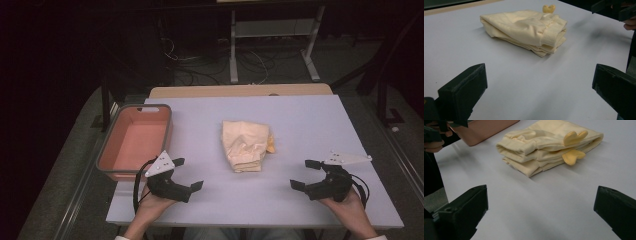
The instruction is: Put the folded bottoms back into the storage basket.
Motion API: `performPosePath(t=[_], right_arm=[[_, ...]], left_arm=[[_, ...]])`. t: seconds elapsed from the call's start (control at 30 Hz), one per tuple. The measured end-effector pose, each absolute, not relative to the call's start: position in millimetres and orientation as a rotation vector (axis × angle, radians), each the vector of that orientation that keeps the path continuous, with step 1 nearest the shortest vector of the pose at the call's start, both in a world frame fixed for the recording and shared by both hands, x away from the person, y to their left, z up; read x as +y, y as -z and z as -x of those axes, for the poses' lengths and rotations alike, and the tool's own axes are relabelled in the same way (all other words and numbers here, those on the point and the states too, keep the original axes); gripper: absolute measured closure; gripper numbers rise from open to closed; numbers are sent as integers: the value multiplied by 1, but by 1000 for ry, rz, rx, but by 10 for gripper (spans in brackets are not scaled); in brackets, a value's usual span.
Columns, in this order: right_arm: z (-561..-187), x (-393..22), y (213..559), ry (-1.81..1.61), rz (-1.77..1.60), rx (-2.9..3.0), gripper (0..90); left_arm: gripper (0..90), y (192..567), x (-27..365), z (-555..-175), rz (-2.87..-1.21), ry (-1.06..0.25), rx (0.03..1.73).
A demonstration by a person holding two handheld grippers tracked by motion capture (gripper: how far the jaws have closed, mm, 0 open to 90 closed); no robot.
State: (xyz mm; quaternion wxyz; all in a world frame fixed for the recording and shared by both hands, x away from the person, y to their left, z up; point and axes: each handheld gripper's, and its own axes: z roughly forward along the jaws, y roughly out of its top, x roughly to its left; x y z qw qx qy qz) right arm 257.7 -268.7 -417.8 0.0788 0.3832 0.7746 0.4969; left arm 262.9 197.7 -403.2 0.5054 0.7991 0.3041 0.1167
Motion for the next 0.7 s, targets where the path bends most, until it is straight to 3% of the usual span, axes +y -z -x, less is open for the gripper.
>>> performPosePath(t=[0.7], right_arm=[[-257, -273, 417, -1490, -1169, 2314, 0]], left_arm=[[0, 401, 199, -264, -1914, -266, 741]])
